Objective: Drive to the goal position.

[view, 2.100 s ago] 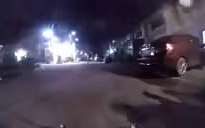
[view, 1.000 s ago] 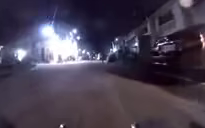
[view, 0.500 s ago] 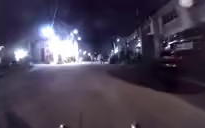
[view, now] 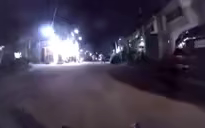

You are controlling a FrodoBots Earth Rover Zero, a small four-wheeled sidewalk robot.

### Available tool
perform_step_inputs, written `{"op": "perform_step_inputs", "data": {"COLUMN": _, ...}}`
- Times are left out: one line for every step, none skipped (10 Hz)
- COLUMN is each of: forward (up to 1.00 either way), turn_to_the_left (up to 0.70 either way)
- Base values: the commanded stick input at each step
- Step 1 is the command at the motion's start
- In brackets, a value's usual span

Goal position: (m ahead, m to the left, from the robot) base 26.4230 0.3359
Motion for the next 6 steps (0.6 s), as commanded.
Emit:
{"op": "perform_step_inputs", "data": {"forward": 1.0, "turn_to_the_left": 0.0}}
{"op": "perform_step_inputs", "data": {"forward": 1.0, "turn_to_the_left": 0.0}}
{"op": "perform_step_inputs", "data": {"forward": 1.0, "turn_to_the_left": 0.0}}
{"op": "perform_step_inputs", "data": {"forward": 1.0, "turn_to_the_left": 0.0}}
{"op": "perform_step_inputs", "data": {"forward": 1.0, "turn_to_the_left": 0.0}}
{"op": "perform_step_inputs", "data": {"forward": 1.0, "turn_to_the_left": -0.15}}
